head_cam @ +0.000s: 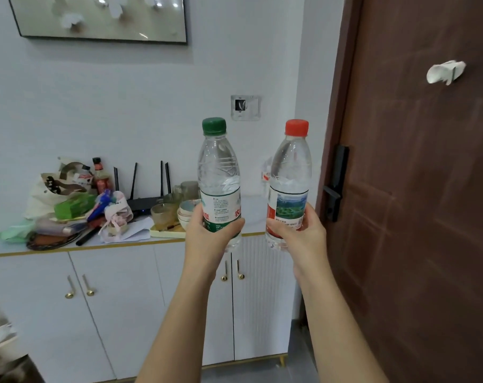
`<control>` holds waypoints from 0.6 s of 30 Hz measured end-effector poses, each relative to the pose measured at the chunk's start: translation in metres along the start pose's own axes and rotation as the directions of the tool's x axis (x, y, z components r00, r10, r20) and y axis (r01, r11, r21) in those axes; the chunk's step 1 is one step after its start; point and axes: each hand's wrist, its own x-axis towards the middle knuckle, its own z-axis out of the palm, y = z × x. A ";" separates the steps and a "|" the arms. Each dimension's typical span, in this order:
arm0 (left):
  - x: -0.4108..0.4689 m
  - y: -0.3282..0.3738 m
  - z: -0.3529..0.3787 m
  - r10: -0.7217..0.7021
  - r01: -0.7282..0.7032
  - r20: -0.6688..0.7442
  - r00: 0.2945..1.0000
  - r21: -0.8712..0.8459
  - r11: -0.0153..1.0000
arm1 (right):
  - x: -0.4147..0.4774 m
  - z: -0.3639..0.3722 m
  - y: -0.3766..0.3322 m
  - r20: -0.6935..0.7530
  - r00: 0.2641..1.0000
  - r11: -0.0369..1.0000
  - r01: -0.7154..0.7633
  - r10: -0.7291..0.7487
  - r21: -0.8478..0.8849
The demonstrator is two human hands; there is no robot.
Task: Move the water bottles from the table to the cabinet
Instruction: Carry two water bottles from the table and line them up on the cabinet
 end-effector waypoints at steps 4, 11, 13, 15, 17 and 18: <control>0.052 -0.034 0.029 0.005 -0.005 -0.048 0.999 0.010 1.000 | 0.064 0.001 0.031 -0.004 1.000 1.000 -0.016 0.016 0.007; 0.157 -0.081 0.083 0.027 -0.024 -0.131 0.991 0.023 0.999 | 0.192 0.000 0.071 0.009 1.000 0.999 -0.028 0.028 -0.020; 0.179 -0.097 0.093 0.028 -0.022 -0.155 0.988 0.038 0.999 | 0.222 -0.001 0.086 0.010 0.999 0.999 -0.036 0.036 -0.032; 0.196 -0.114 0.102 0.017 -0.007 -0.166 0.986 0.057 0.998 | 0.246 -0.002 0.105 0.011 0.999 0.998 -0.052 0.052 -0.042; 0.212 -0.134 0.109 -0.004 0.016 -0.176 0.984 0.070 0.997 | 0.264 -0.002 0.128 0.003 0.997 0.997 -0.071 0.072 -0.043; 0.220 -0.144 0.112 -0.016 0.030 -0.179 0.984 0.074 0.997 | 0.272 -0.001 0.138 0.001 0.996 0.995 -0.086 0.086 -0.046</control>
